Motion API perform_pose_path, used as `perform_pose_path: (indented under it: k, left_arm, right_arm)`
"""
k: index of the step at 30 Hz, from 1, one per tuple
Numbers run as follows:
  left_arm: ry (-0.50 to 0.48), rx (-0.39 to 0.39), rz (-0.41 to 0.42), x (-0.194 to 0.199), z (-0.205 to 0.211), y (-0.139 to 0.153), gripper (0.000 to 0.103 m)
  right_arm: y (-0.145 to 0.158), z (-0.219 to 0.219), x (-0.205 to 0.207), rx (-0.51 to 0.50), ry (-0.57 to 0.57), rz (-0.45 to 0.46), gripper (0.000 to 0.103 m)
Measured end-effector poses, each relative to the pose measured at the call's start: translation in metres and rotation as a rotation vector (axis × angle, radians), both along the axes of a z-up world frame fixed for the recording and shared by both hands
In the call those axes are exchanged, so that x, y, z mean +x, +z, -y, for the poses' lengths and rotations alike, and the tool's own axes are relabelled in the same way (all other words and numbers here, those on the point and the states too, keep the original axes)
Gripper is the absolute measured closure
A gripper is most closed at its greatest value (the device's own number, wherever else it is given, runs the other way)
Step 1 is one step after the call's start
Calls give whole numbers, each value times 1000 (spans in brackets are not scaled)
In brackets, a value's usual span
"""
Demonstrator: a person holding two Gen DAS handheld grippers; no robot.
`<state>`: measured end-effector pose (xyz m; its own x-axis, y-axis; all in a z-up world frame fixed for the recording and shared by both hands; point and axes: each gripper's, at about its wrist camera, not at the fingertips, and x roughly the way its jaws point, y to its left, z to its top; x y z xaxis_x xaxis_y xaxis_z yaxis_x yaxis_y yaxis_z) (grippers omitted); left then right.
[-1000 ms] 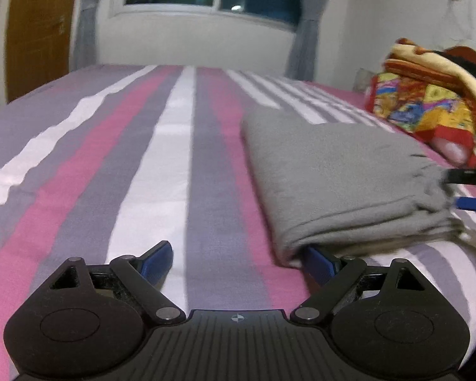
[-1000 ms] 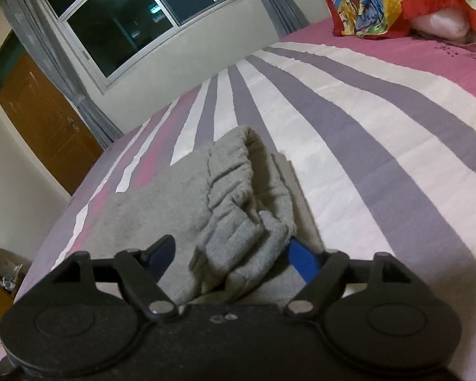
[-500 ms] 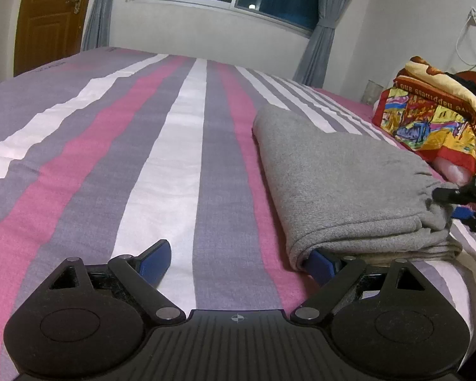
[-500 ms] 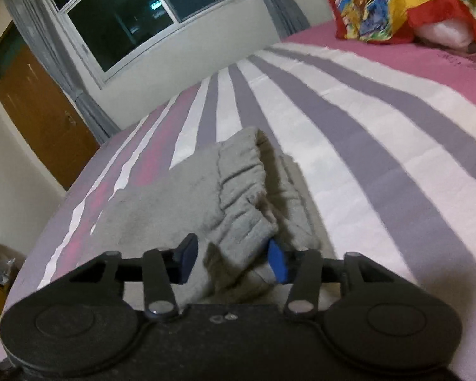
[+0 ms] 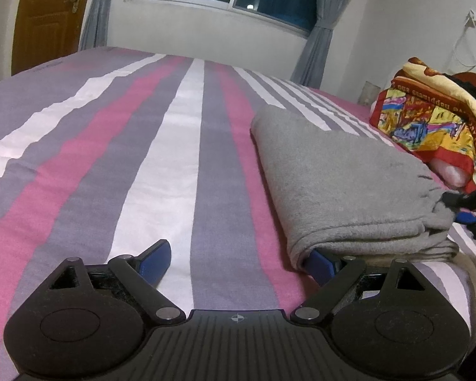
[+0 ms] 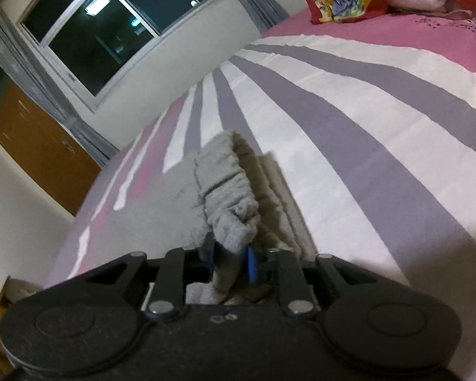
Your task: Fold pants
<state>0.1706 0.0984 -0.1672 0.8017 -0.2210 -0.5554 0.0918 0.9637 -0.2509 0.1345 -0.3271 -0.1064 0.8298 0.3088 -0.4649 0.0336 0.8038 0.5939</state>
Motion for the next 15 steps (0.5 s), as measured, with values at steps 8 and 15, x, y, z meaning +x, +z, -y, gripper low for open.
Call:
perform_pose_path:
  k: [8,15]
  left_arm:
    - [2,27,11,-2,5,2,14]
    - [16,2,20,-4,1,2,14]
  right_arm:
    - [-8,18,-17,122,-13,-29,33]
    - [-13,-2,20,83,28,-134,60]
